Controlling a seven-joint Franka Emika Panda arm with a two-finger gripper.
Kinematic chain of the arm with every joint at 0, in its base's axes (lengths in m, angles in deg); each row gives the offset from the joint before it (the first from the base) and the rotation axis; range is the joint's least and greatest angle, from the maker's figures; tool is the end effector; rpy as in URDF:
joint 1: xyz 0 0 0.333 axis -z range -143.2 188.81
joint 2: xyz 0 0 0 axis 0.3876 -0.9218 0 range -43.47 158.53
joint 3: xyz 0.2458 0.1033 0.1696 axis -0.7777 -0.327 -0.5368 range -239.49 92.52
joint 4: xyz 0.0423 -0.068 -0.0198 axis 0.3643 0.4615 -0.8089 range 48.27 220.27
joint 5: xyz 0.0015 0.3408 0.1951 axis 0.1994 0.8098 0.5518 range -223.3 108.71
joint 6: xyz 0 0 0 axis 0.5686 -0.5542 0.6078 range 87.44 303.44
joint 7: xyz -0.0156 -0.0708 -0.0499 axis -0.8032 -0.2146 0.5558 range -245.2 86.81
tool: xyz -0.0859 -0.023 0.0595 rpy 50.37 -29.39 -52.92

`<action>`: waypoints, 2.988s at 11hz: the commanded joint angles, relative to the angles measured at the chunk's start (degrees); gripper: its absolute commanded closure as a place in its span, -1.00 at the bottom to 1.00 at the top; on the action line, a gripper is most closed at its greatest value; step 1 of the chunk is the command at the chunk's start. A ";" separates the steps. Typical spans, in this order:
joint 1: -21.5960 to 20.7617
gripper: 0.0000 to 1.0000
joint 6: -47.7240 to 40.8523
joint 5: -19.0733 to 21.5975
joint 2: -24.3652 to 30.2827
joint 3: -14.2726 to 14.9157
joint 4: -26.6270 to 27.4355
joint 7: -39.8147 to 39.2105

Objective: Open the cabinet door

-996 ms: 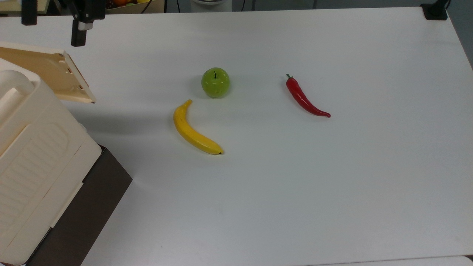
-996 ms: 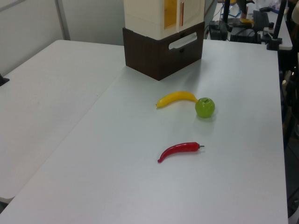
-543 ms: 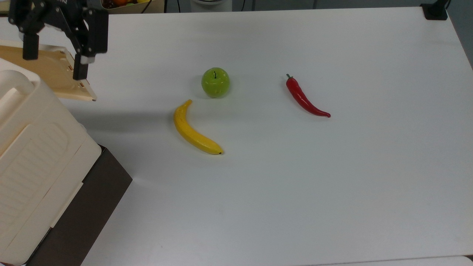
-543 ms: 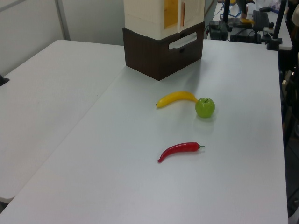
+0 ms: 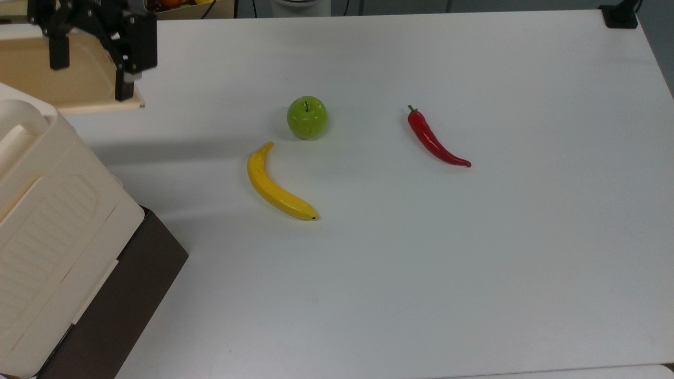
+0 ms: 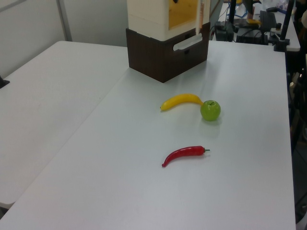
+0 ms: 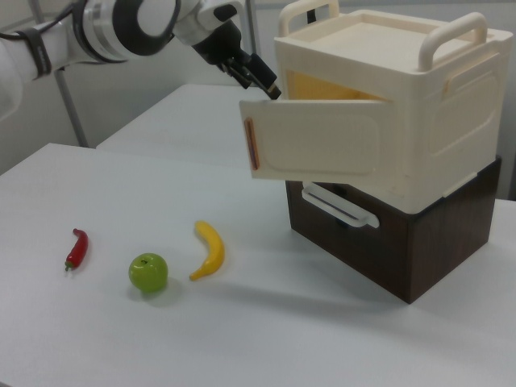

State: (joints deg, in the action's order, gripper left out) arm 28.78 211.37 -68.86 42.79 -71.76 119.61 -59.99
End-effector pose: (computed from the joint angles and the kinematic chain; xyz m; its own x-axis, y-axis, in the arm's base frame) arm 0.6695 -0.0959 0.6584 0.7577 -0.3187 0.5695 -0.4015 -0.9156 0.0218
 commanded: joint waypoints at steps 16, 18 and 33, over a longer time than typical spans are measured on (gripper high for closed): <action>7.73 -1.00 -28.71 9.19 3.23 0.74 2.53 -15.08; 7.12 -1.00 -28.71 11.91 4.02 0.12 3.49 -15.16; -11.25 -1.00 -29.94 8.58 12.37 0.47 16.42 -12.98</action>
